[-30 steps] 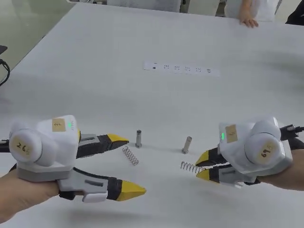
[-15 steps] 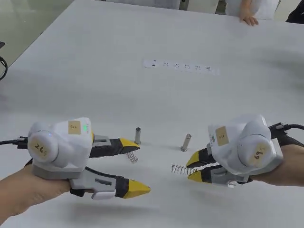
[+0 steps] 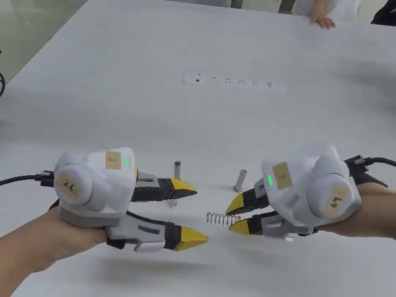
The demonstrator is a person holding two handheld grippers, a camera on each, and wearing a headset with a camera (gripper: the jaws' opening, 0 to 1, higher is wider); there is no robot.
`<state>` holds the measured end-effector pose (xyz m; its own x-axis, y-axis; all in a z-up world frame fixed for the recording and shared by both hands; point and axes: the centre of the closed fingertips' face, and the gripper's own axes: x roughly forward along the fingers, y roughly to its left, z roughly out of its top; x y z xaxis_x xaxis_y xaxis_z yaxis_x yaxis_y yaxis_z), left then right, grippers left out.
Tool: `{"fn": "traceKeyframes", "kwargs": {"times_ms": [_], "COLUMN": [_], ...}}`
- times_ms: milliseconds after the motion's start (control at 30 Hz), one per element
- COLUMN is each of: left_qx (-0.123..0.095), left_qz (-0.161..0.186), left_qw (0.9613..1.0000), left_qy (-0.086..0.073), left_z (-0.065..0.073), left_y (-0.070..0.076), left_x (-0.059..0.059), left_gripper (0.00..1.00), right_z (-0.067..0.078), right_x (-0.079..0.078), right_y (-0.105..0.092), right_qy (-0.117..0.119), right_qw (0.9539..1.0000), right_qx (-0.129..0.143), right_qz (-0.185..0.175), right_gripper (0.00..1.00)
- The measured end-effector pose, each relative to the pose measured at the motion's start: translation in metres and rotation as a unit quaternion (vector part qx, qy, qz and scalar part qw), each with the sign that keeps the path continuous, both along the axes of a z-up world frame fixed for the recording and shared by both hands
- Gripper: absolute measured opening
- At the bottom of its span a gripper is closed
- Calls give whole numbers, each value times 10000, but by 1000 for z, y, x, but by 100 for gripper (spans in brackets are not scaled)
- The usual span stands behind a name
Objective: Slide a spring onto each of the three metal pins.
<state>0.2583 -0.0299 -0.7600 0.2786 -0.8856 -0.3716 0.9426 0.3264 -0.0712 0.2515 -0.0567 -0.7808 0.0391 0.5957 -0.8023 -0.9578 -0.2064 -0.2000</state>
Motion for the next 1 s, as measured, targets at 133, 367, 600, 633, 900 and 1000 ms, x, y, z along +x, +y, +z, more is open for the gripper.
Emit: {"fn": "traceKeyframes", "kwargs": {"times_ms": [133, 367, 600, 633, 900, 1000], "left_qx": [-20, -61, -114, -124, -176, -248], "left_qz": [-38, -144, -181, -183, -237, -223], "left_qw": [10000, 9999, 9998, 9998, 9996, 9994], "left_qy": [-43, 21, 50, 29, 4, 14], "left_z": [0, -1, -1, 0, 3, 5], "left_y": [-3, -8, -11, -12, -14, -15], "left_x": [-1, -4, -6, -6, -5, -4], "left_gripper": [31, 20, 16, 16, 11, 9], "right_z": [1, 5, 7, 7, 13, 15], "right_x": [0, -3, -4, -5, -7, -6], "right_y": [2, 5, 6, 6, 9, 8], "right_qy": [-7, 3, 3, 5, 28, 50], "right_qw": [10000, 9999, 9998, 9998, 9995, 9994], "right_qx": [37, 69, 92, 96, 247, 296], "right_qz": [36, 101, 147, 156, 195, 161], "right_gripper": [8, 8, 8, 7, 7, 7]}}
